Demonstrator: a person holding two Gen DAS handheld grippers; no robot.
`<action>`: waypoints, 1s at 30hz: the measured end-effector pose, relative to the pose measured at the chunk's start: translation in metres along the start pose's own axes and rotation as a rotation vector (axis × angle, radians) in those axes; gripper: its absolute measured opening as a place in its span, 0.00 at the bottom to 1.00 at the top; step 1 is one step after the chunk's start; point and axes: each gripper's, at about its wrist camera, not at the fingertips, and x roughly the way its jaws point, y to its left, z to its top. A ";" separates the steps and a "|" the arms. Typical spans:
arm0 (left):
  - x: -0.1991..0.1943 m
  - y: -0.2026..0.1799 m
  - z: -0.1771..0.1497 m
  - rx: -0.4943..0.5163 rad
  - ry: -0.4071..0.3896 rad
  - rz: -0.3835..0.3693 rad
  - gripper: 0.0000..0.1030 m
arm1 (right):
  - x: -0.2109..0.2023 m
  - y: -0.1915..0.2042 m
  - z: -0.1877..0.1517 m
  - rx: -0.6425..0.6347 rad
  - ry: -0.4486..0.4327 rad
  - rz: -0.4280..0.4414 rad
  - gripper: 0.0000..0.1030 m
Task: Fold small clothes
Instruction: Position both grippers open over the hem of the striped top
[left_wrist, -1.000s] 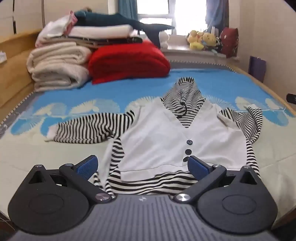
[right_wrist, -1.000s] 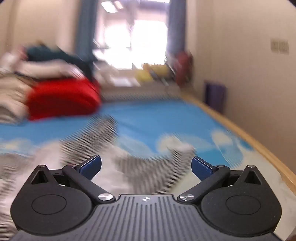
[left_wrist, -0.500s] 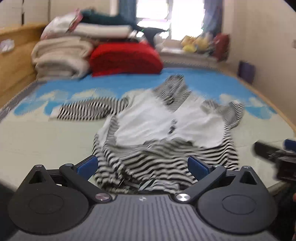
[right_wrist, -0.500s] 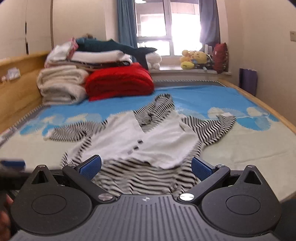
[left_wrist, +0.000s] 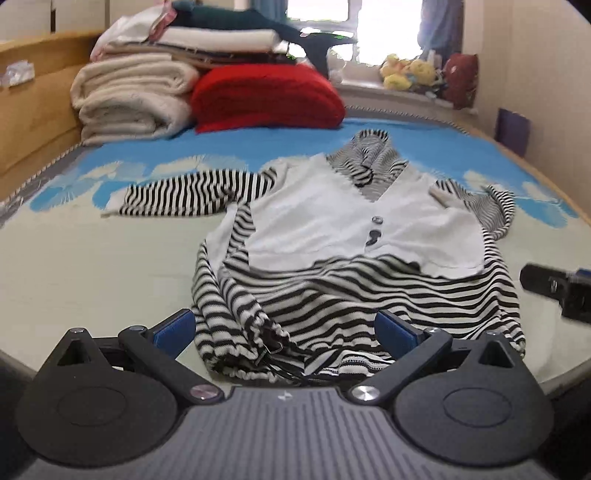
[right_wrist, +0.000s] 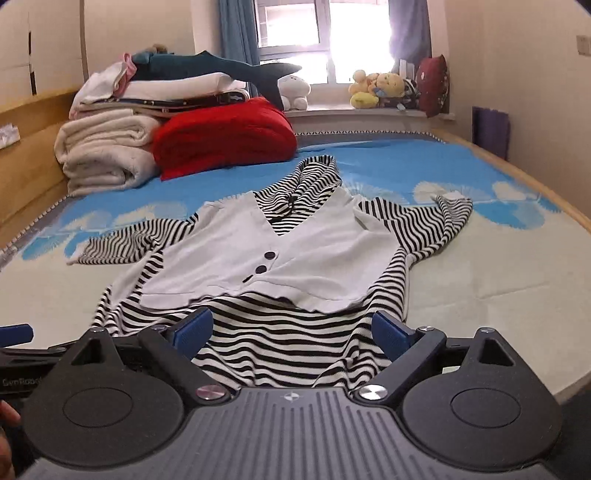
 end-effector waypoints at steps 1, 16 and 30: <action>0.004 -0.002 0.000 -0.004 0.011 -0.007 1.00 | 0.005 0.000 -0.002 0.001 0.024 0.012 0.92; 0.009 -0.030 0.002 0.050 -0.053 -0.047 1.00 | 0.023 0.000 -0.009 0.004 0.055 0.018 0.93; 0.013 -0.019 0.025 0.020 -0.074 -0.017 1.00 | 0.019 0.009 0.001 -0.024 -0.012 0.013 0.93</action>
